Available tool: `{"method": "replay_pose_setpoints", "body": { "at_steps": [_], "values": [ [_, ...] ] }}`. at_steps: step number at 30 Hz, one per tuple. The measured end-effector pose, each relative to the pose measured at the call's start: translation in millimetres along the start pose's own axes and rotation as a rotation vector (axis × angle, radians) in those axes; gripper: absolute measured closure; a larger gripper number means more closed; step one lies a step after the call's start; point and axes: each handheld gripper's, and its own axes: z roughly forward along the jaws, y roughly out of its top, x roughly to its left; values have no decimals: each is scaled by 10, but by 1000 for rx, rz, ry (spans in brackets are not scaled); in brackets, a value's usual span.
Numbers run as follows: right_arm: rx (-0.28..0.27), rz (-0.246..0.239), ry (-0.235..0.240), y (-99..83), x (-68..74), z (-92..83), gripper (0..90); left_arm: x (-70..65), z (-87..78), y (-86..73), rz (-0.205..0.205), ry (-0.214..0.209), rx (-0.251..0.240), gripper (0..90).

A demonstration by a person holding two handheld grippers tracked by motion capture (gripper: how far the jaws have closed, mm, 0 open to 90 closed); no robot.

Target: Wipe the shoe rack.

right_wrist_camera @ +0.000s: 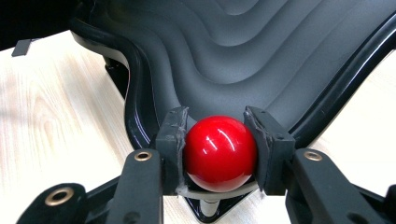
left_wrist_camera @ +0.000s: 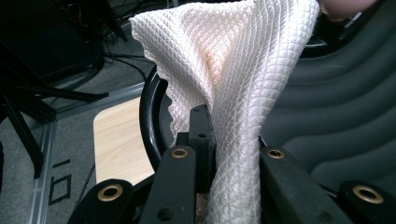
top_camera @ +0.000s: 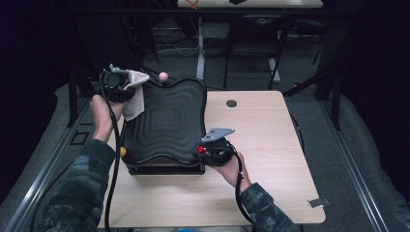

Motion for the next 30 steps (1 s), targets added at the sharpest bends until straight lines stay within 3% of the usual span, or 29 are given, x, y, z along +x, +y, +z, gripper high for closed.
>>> {"method": "replay_pose_setpoints", "body": {
  "at_steps": [7,14,21,30],
  "values": [
    [0,-3,-1,-2,3,-1,601,2,118,9,-18,13,1,811],
    [-3,-3,-2,-6,2,0,601,39,208,29,-71,-9,-10,802],
    [-2,-6,-2,-3,11,3,601,39,232,60,-77,-8,7,804],
    [-3,-7,-5,-4,11,4,601,20,201,0,-57,-17,43,810]
  ]
}}
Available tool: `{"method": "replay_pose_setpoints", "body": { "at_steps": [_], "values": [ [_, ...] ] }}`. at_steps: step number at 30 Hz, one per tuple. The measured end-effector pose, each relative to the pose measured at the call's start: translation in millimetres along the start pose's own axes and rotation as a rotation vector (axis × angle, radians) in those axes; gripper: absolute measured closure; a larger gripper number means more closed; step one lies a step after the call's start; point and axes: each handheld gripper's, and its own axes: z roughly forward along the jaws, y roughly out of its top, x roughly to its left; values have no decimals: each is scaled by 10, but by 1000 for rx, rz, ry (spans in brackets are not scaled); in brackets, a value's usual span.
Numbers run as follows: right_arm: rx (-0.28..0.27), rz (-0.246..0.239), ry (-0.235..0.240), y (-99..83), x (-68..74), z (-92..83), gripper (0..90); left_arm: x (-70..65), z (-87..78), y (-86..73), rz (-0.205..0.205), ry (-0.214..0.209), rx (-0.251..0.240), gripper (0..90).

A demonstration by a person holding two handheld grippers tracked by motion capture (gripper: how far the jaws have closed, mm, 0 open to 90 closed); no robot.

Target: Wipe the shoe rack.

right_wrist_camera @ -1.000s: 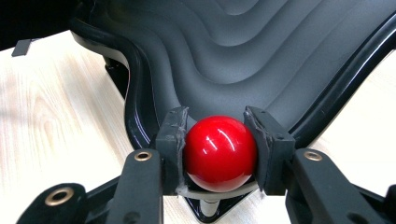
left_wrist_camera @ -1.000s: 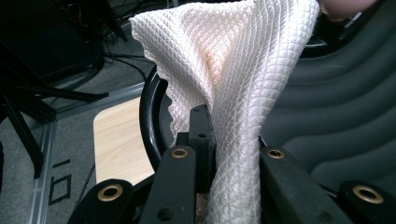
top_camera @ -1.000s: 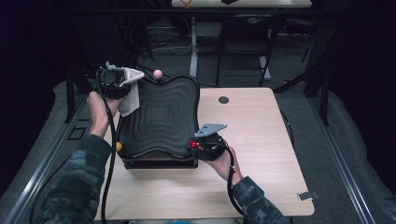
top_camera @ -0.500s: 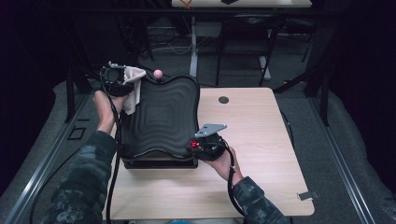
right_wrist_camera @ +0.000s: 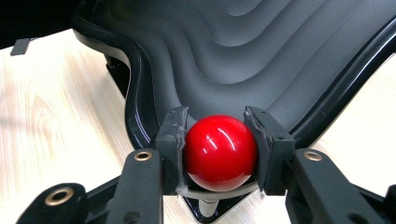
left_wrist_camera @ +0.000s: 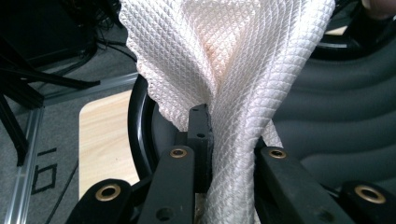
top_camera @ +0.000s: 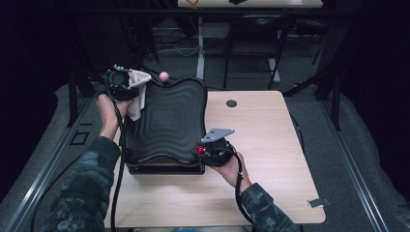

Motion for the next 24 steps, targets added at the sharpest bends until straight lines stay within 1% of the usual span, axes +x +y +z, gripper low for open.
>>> {"method": "replay_pose_setpoints", "body": {
  "at_steps": [2,4,9,11,16,17,18,19,20,21,24],
  "values": [
    [0,0,0,0,0,0,601,-5,-12,-31,2,-6,10,809],
    [-1,-1,0,0,1,1,600,-4,-29,-55,-4,-23,28,809],
    [0,-3,-1,0,3,1,601,-33,-70,-150,-1,-26,49,809],
    [0,-5,-2,1,3,1,601,-45,-87,-203,-11,-31,51,809],
    [0,-4,-3,1,4,1,601,-81,-128,-314,-7,-32,56,807],
    [7,-5,-4,3,4,-3,601,-89,-135,-340,-5,-34,54,807],
    [0,-6,-3,1,4,2,600,-97,-148,-372,-5,-42,57,807],
    [11,-8,-5,4,4,-6,600,-106,-156,-399,-4,-46,57,807],
    [10,-8,-5,4,4,-6,600,-110,-168,-433,-10,-53,59,806],
    [2,-8,-8,2,6,1,601,-108,-177,-454,-6,-61,63,805],
    [0,-7,-4,1,5,2,600,-125,-208,-551,-8,-70,60,805]
  ]
}}
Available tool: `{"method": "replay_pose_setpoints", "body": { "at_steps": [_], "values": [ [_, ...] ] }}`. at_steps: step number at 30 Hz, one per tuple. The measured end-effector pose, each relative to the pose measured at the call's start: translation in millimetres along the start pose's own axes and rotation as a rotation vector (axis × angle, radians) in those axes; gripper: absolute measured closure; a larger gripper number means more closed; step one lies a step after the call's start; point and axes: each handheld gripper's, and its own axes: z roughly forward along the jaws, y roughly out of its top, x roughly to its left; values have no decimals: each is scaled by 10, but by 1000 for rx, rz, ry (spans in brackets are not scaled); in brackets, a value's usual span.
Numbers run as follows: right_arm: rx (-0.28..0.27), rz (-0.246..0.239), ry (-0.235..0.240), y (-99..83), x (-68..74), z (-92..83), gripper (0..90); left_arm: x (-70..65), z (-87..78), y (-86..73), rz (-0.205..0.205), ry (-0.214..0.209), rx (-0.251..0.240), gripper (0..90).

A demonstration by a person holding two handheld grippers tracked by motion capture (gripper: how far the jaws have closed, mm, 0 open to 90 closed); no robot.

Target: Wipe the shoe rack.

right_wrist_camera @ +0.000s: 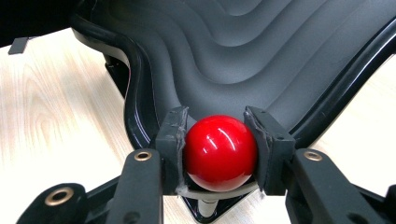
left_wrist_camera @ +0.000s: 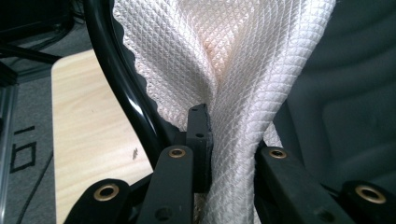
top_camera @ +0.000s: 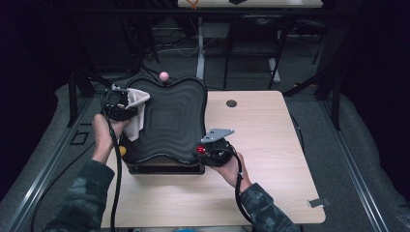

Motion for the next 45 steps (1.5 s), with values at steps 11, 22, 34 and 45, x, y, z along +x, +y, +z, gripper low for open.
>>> {"method": "replay_pose_setpoints", "body": {
  "at_steps": [11,22,34,45],
  "values": [
    [1,0,-2,0,1,0,601,-134,-75,-274,46,6,8,805],
    [5,-1,1,5,-4,0,601,-209,-139,-497,48,-35,20,808],
    [4,-2,1,4,-4,0,601,-320,-178,-686,62,-41,12,809],
    [5,-3,3,4,-4,-1,601,-411,-211,-787,86,-35,25,810]
  ]
}}
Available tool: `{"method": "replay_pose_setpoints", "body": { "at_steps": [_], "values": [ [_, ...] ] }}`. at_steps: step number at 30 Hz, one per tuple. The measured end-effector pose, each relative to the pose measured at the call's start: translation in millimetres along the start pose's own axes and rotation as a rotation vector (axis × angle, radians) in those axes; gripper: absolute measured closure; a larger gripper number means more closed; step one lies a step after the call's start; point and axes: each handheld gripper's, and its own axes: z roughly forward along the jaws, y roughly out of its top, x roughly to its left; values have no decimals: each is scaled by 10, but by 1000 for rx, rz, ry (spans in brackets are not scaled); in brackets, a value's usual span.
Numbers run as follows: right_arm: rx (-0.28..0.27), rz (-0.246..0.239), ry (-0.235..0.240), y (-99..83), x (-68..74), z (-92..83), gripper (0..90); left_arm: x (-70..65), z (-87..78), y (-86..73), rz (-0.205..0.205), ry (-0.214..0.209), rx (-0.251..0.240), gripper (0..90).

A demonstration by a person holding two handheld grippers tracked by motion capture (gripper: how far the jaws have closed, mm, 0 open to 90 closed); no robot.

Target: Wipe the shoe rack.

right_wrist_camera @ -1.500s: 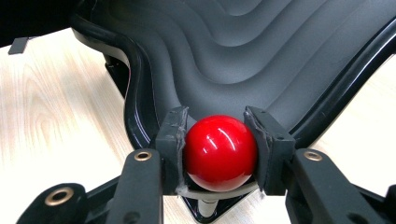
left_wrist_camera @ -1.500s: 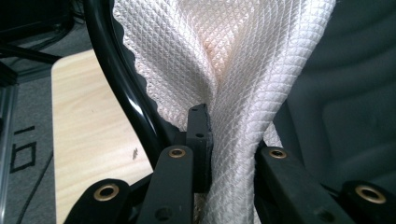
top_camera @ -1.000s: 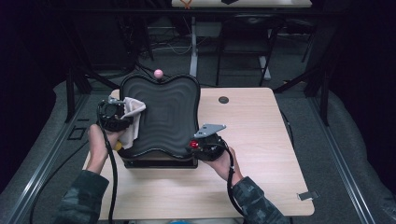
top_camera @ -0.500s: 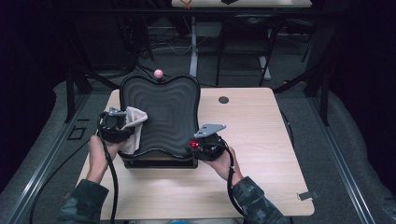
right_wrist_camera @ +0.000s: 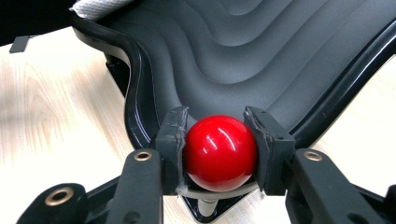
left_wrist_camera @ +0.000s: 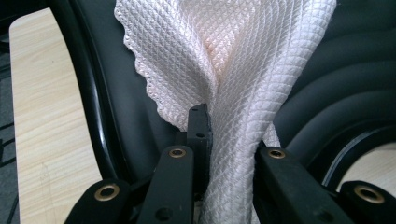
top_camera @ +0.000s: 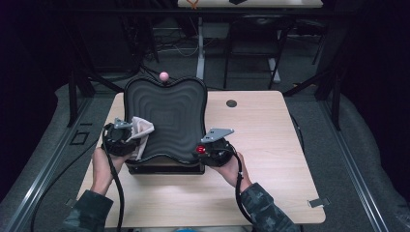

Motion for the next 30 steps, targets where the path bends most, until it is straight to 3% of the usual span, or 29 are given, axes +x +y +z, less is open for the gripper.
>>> {"method": "replay_pose_setpoints", "body": {
  "at_steps": [9,12,30],
  "values": [
    [3,-4,4,-1,-10,-2,602,-101,-20,-78,24,-9,16,810],
    [-6,-6,25,-3,-22,5,603,-133,-28,-115,31,-16,22,810],
    [-33,-39,69,-11,-42,48,604,-164,-114,-257,31,-31,49,813]
  ]
}}
